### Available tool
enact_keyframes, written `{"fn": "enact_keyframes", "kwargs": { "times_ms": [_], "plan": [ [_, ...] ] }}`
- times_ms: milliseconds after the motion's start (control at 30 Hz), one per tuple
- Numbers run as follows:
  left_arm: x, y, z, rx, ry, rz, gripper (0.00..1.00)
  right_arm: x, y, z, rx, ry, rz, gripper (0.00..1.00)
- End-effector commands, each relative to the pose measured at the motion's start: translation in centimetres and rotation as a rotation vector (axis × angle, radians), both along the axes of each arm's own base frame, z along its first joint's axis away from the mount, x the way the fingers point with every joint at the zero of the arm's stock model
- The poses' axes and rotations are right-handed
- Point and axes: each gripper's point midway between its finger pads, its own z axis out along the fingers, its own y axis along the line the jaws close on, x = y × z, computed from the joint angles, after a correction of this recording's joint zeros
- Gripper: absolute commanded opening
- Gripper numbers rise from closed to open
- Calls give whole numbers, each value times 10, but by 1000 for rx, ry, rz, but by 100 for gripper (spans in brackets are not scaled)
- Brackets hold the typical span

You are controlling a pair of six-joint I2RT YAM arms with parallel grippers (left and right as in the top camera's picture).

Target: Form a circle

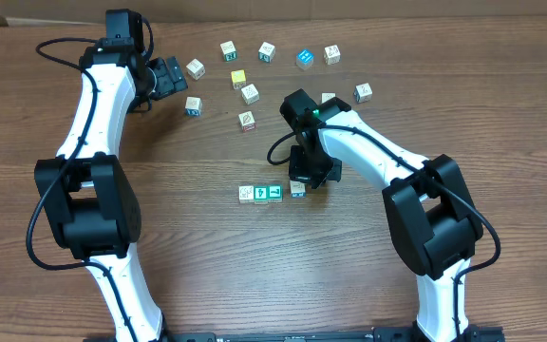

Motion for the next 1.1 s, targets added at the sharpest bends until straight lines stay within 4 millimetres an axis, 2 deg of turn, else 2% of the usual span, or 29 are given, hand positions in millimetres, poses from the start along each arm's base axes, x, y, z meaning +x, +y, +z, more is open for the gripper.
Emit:
{"fn": "enact_keyframes", "kwargs": {
  "times_ms": [0, 400, 633, 733, 867, 1067],
  "plan": [
    [3, -4, 7, -11, -18, 10, 100, -5, 3, -3, -3, 9, 11, 4],
    [3, -4, 7, -11, -18, 10, 100, -19, 12, -1, 44, 70, 13, 5],
    [3, -4, 7, -11, -19, 10, 100, -22, 11, -1, 39, 86, 13, 7],
    [3, -4, 7, -11, -18, 10, 100, -17, 5, -2, 7, 61, 12, 7],
    [3, -4, 7, -11, -18, 10, 100, -1, -2, -3, -28, -10, 7, 7],
    [3, -4, 7, -11, -18, 10, 100, 19, 6, -2, -2, -96, 6, 7]
  ]
}}
